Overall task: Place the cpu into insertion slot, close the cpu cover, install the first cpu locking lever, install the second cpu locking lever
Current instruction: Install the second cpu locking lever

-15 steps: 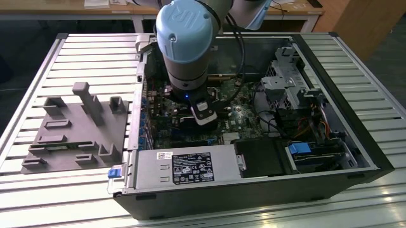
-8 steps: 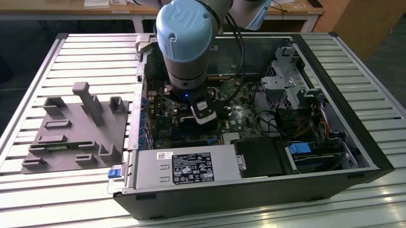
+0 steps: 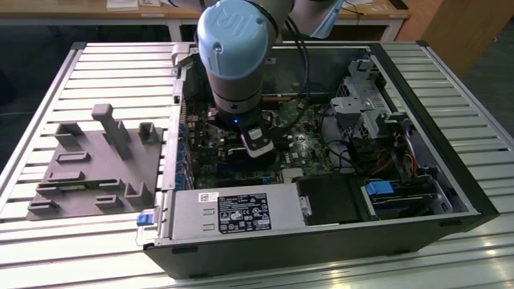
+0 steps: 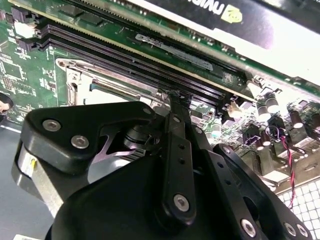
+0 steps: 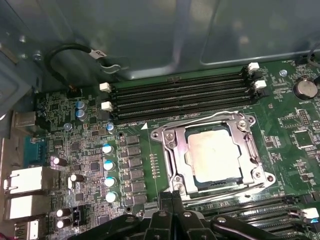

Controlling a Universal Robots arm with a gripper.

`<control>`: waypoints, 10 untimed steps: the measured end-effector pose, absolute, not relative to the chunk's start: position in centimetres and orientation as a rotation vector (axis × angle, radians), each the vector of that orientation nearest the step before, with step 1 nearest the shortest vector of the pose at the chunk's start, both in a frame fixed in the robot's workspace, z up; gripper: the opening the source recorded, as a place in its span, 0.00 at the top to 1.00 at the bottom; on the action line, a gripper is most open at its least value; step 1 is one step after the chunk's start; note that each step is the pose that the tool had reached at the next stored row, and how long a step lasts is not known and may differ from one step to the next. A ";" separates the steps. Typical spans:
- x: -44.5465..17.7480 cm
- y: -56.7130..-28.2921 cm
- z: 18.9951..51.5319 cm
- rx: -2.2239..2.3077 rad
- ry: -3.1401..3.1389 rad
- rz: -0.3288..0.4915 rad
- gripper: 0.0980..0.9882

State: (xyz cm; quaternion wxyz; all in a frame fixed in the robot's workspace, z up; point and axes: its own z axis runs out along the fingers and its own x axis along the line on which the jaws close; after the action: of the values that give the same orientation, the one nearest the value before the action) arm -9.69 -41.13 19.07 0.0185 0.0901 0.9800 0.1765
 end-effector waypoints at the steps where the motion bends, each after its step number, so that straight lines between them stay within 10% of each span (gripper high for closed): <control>1: -9.7 -41.1 19.1 0.280 3.043 0.548 1.00; 10: -10.0 -40.7 19.0 0.280 3.043 0.548 1.00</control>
State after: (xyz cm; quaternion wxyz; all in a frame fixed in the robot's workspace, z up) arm -10.00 -40.75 19.01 0.0185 0.0900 0.9800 0.1764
